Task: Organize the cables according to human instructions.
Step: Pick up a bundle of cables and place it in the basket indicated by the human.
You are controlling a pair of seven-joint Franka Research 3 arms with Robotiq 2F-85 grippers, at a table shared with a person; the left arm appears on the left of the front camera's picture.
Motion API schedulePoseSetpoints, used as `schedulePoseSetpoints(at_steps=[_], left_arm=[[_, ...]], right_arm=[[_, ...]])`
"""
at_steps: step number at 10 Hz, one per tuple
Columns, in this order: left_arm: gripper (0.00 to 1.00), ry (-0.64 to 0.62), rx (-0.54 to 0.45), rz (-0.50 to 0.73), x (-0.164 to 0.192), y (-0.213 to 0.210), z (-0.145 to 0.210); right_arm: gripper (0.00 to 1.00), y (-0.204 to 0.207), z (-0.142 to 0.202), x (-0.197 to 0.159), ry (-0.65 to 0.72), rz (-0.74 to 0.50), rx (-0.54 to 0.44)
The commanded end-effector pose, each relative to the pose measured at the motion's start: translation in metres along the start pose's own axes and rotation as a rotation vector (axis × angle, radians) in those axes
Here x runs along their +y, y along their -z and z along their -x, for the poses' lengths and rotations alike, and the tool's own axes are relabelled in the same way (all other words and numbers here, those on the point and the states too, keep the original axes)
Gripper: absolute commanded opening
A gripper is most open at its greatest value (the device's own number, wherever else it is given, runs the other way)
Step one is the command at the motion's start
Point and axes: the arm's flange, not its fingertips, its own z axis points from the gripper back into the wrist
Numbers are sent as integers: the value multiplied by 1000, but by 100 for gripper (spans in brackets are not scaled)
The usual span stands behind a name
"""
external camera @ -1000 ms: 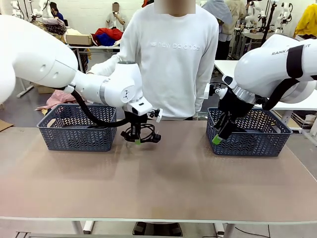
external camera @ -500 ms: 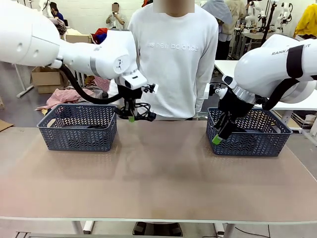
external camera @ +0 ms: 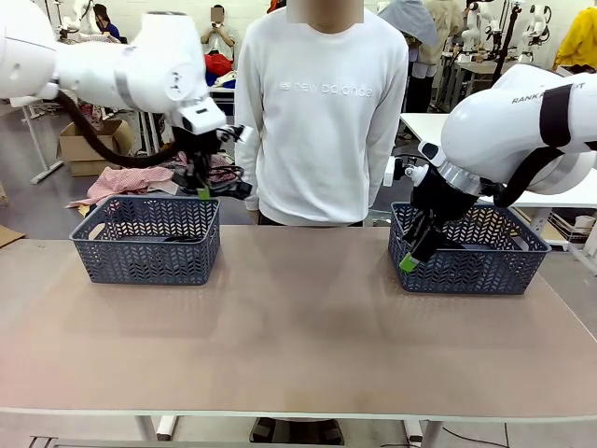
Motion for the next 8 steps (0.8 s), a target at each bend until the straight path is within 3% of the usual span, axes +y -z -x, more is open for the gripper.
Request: schedulePoseSetpoints(at_steps=[1, 5, 8], left_arm=[[0, -23, -44, -22, -24, -7, 34], [0, -93, -52, -18, -53, 4, 82], [0, -132, -37, -23, -59, 24, 98]], right_arm=[[100, -2, -2, 0, 2, -2, 2], [100, -2, -2, 0, 2, -2, 2], [100, -2, -2, 0, 2, -2, 2]])
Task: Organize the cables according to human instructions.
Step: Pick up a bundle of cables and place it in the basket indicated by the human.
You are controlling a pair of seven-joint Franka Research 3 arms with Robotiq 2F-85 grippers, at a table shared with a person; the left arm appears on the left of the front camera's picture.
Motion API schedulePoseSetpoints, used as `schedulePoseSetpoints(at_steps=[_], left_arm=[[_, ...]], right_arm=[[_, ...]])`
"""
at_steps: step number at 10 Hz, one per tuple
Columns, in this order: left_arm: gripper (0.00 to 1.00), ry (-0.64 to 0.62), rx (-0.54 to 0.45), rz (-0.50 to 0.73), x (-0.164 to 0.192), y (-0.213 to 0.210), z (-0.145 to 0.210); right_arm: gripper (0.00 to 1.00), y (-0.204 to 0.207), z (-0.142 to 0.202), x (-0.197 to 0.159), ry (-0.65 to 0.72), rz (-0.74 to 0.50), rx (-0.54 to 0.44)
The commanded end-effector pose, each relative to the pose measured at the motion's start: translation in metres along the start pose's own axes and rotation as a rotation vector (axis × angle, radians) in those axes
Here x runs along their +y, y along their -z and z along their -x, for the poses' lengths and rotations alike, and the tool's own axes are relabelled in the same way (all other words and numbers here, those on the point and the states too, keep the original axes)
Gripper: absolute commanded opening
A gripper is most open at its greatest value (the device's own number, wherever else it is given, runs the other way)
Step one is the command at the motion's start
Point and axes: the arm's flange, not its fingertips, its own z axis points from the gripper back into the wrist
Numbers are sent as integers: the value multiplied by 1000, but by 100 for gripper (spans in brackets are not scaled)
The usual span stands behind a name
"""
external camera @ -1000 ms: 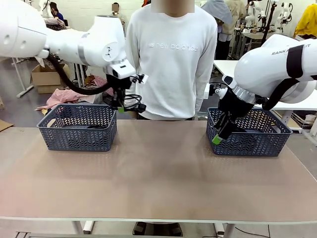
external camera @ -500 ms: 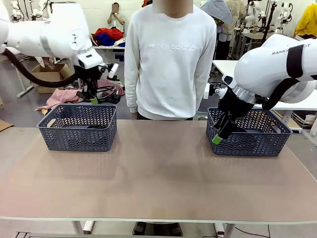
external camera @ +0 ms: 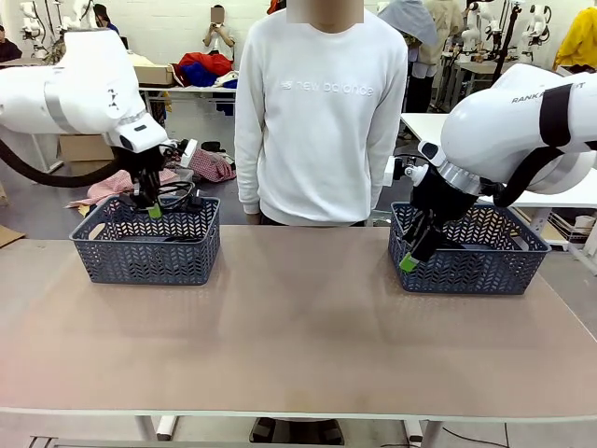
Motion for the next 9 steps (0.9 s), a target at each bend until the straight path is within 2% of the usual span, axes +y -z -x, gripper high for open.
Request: schedulePoseSetpoints(at_steps=[1, 9], left_arm=[[0, -11, -7, -49, -1, 11, 7], [0, -46, 21, -54, 28, 42, 12]], right_arm=[[100, -2, -1, -1, 3, -2, 3], [100, -2, -1, -1, 3, -2, 3]])
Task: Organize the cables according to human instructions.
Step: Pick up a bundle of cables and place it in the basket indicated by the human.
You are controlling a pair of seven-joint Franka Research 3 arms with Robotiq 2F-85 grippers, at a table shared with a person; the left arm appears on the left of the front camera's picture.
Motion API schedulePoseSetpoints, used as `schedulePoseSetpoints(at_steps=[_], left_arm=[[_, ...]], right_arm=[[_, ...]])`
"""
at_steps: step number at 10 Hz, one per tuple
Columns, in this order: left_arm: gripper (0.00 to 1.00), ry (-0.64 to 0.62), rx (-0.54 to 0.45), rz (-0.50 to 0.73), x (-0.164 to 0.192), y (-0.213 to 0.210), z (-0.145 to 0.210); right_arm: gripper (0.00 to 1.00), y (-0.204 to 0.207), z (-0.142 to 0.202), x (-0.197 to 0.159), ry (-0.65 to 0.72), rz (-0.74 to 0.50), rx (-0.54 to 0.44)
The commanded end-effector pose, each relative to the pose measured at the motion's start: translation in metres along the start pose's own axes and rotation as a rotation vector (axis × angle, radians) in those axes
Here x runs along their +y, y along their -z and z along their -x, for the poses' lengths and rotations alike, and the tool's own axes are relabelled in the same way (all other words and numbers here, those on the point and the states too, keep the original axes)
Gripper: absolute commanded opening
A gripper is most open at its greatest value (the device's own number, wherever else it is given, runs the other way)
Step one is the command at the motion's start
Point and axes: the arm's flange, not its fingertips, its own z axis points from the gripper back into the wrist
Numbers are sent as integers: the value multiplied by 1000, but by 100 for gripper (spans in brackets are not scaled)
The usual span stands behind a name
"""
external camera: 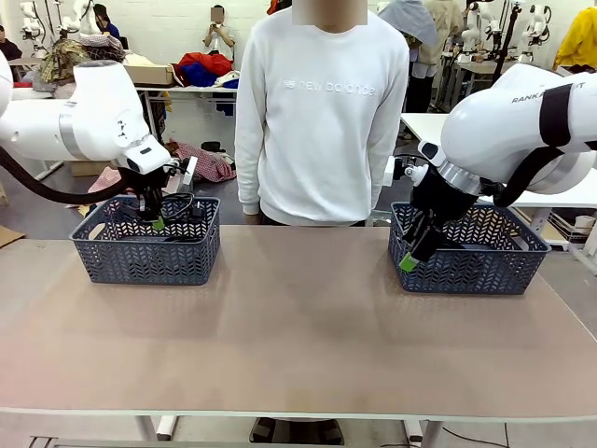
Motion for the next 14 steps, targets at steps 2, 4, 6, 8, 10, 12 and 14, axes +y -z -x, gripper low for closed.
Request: schedulePoseSetpoints(at_steps=[2, 4, 6, 8, 10, 12, 14], left_arm=[[34, -10, 27, -3, 11, -2, 0], [54, -14, 18, 7, 13, -8, 0], [74, -12, 14, 39, 17, -17, -4], [93, -9, 20, 74, 21, -22, -6], [100, -3, 29, 96, 24, -24, -10], [100, -12, -9, 106, 25, -22, -12], [100, 7, 6, 97, 21, -21, -10]], right_arm=[[100, -2, -1, -1, 3, -1, 3], [100, -2, -1, -1, 3, -1, 3], [100, -2, -1, -1, 3, -1, 3], [100, -2, -1, -1, 3, -1, 3], [100, -2, -1, -1, 3, -1, 3], [100, -2, -1, -1, 3, -1, 3], [100, -2, -1, -1, 3, -1, 3]])
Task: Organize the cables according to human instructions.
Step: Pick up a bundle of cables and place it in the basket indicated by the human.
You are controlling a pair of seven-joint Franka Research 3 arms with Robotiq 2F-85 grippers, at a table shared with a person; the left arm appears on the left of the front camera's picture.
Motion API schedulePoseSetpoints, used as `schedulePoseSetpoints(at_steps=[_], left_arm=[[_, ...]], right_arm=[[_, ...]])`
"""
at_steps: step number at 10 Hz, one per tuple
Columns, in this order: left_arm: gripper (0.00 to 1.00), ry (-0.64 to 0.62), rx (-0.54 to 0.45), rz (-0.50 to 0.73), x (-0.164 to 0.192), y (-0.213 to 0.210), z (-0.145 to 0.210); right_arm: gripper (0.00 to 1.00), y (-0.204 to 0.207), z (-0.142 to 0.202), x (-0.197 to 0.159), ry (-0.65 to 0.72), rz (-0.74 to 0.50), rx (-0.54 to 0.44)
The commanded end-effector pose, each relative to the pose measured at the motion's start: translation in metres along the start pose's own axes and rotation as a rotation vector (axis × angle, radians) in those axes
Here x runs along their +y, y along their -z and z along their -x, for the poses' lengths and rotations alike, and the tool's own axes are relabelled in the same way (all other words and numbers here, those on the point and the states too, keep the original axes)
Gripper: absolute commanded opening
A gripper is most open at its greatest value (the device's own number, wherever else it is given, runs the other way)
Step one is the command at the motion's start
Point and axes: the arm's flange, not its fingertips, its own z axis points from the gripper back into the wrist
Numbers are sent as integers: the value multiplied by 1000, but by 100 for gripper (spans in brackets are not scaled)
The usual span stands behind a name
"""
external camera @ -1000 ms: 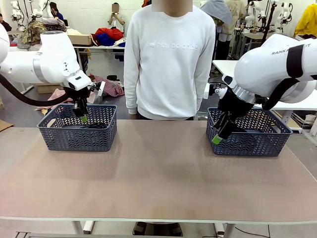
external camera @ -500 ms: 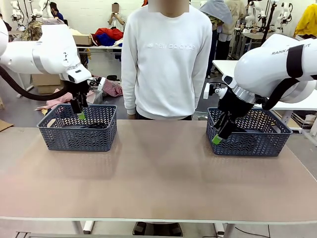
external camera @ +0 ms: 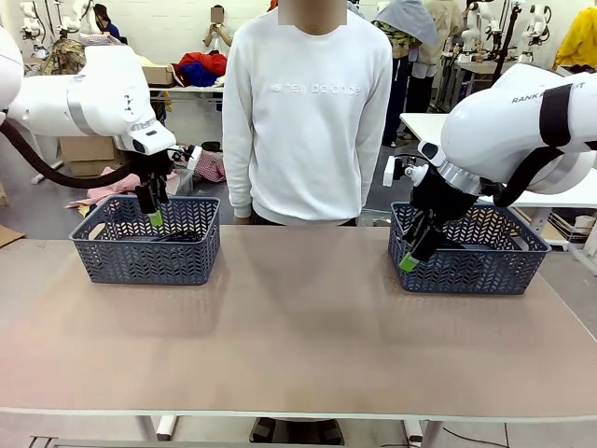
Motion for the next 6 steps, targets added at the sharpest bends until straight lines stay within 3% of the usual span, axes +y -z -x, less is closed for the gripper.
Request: schedulePoseSetpoints(at_steps=[1, 6], left_arm=[[100, 11, 5, -16, -1, -4, 1], [100, 11, 5, -16, -1, -4, 1]], right_arm=[[100, -2, -1, -1, 3, -1, 3], [100, -2, -1, -1, 3, -1, 3]])
